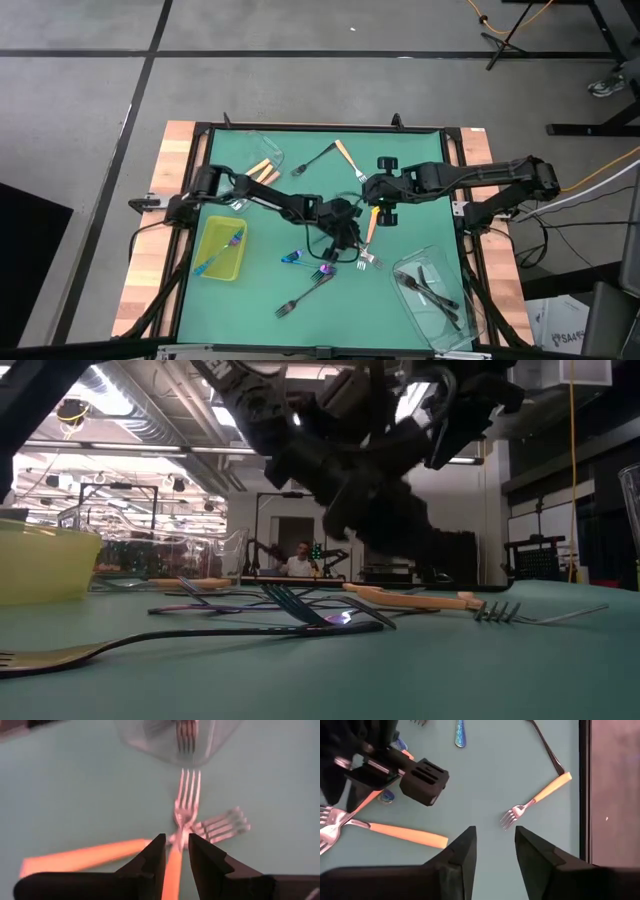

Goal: Sort silverware by color (type)
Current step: Put the orange fork in the top transparent bin

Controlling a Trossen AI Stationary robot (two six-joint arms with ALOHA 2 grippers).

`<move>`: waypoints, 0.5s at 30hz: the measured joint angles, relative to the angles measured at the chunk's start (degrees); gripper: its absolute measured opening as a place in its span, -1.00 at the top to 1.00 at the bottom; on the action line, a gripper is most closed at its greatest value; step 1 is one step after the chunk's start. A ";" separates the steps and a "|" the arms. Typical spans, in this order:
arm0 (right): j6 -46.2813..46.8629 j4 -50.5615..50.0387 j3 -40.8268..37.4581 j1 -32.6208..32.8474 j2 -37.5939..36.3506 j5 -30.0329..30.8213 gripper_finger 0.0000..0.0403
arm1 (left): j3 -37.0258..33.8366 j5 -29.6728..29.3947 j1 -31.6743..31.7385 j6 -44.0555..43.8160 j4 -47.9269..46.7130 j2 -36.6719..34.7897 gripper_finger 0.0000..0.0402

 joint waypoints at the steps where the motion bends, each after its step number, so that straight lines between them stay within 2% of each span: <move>1: 0.01 -0.02 0.00 0.00 0.00 -0.04 0.38 | -0.02 -0.02 0.00 0.00 -0.27 0.41 0.62; 15: 0.00 0.43 0.00 0.00 0.00 -0.35 0.38 | -0.02 -0.93 0.57 0.02 0.71 2.05 0.62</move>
